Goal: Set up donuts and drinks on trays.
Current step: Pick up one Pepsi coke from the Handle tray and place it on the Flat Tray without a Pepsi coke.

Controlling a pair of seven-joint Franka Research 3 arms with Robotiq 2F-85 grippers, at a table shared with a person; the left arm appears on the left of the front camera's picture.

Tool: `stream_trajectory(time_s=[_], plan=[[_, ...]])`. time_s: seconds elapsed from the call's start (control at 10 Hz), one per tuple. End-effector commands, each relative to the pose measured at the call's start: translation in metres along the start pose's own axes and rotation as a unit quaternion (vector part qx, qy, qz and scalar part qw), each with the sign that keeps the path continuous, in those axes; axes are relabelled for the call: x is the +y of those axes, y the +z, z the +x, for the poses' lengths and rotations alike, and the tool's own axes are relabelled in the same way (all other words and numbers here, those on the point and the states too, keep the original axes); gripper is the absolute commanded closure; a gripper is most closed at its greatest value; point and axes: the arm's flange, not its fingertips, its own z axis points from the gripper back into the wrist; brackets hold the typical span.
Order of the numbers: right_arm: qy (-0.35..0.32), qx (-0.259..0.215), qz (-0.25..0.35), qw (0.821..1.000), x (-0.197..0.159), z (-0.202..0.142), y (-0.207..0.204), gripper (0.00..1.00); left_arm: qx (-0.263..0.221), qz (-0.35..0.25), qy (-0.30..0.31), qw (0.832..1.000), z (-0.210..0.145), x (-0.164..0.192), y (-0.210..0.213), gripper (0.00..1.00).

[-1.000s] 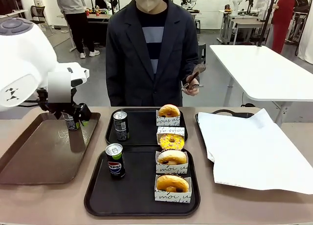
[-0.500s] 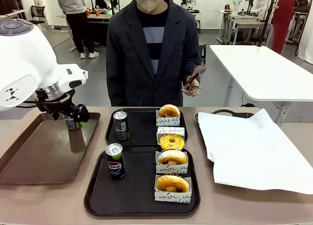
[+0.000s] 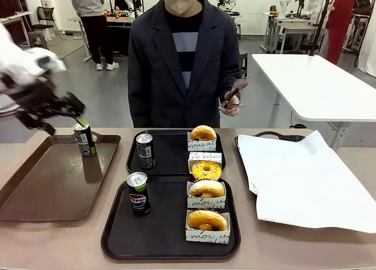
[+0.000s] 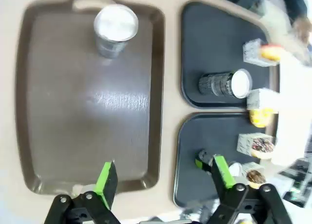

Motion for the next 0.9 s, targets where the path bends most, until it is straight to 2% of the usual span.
stream_trajectory(time_s=[0.0, 0.1, 0.2, 0.4, 0.5, 0.6, 0.7, 0.8], plan=[[0.008, -0.011, 0.012, 1.0, 0.001, 0.001, -0.002, 0.0, 0.017, -0.147, 0.197, 0.969, -0.005, 0.066, 0.024, 0.0], [0.008, -0.011, 0.012, 1.0, 0.001, 0.001, -0.002, 0.0, 0.04, -0.19, 0.205, 0.959, -0.009, 0.089, 0.028, 0.0], [0.008, -0.011, 0.012, 1.0, 0.001, 0.001, -0.002, 0.0, 0.029, -0.261, 0.214, 0.941, -0.026, 0.12, 0.031, 0.0], [0.008, -0.011, 0.012, 1.0, 0.001, 0.001, -0.002, 0.0, 0.052, -0.328, 0.23, 0.915, -0.036, 0.155, 0.03, 0.0], [0.008, -0.011, 0.012, 1.0, 0.001, 0.001, -0.002, 0.0, 0.053, -0.344, 0.239, 0.906, -0.052, 0.174, 0.027, 0.0], [0.008, -0.011, 0.012, 1.0, 0.001, 0.001, -0.002, 0.0, 0.045, -0.358, 0.228, 0.904, -0.053, 0.186, 0.021, 0.0], [0.008, -0.011, 0.012, 1.0, 0.001, 0.001, -0.002, 0.0, 0.044, -0.36, 0.201, 0.91, -0.048, 0.195, 0.013, 0.0], [0.008, -0.011, 0.012, 1.0, 0.001, 0.001, -0.002, 0.0, 0.048, -0.348, 0.162, 0.922, -0.054, 0.201, 0.006, 0.0]])
